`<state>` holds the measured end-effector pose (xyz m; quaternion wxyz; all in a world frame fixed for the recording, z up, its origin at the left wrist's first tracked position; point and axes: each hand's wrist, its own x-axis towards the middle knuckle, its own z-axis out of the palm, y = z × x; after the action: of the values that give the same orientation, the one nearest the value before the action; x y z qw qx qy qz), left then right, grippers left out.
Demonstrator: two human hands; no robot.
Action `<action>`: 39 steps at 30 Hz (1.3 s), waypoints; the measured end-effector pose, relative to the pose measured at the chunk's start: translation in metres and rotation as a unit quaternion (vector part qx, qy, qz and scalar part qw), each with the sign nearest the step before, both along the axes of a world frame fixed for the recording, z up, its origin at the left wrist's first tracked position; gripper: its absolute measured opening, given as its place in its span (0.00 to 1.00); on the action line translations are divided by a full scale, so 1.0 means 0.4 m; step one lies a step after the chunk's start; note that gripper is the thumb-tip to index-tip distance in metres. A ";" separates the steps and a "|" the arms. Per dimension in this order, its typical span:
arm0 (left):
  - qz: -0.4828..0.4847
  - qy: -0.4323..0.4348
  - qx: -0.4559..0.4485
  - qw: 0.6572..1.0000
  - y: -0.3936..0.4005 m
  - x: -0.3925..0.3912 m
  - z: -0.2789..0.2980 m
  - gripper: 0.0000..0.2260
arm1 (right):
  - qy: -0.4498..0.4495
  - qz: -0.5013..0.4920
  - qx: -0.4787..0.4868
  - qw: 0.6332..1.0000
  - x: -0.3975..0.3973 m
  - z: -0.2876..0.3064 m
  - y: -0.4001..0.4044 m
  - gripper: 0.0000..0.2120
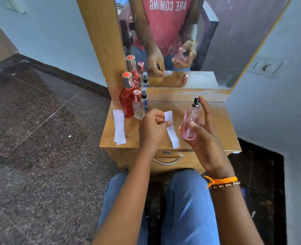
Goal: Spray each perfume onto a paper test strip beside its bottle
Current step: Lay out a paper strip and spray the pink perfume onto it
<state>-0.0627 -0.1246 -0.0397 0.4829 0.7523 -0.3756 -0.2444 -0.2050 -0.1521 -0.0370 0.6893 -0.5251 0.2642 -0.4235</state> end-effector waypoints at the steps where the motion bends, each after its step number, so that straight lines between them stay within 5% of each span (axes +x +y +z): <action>1: -0.004 0.022 -0.006 1.000 0.008 0.006 0.002 0.07 | -0.005 0.004 0.005 1.000 0.002 0.000 0.003 0.31; 9: -0.023 0.178 -0.074 0.981 0.068 0.022 0.052 0.08 | -0.108 0.114 0.119 0.980 0.000 -0.006 0.016 0.27; 14: -0.024 0.207 -0.071 0.976 0.080 0.026 0.075 0.07 | -0.152 0.163 0.187 0.957 0.004 -0.010 0.025 0.32; 19: -0.021 0.216 -0.072 0.973 0.085 0.029 0.086 0.08 | -0.158 0.171 0.185 0.955 0.007 -0.008 0.037 0.23; 28: -0.031 0.228 -0.093 0.969 0.099 0.028 0.094 0.09 | -0.221 0.159 0.217 0.938 0.004 0.007 0.054 0.20; 31: -0.035 0.227 -0.088 0.969 0.106 0.026 0.096 0.09 | -0.261 0.159 0.238 0.922 0.003 0.012 0.058 0.28; 34: -0.036 0.228 -0.084 0.969 0.110 0.024 0.096 0.09 | -0.209 0.146 0.185 0.949 -0.004 0.019 0.060 0.33; 39: -0.037 0.220 -0.071 0.972 0.112 0.022 0.096 0.07 | -0.032 0.061 0.048 0.996 -0.014 0.025 0.053 0.22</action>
<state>-0.0537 -0.0799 -0.0013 0.5964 0.6296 -0.3044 -0.3941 -0.2107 -0.1308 -0.0269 0.7464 -0.4923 0.2297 -0.3844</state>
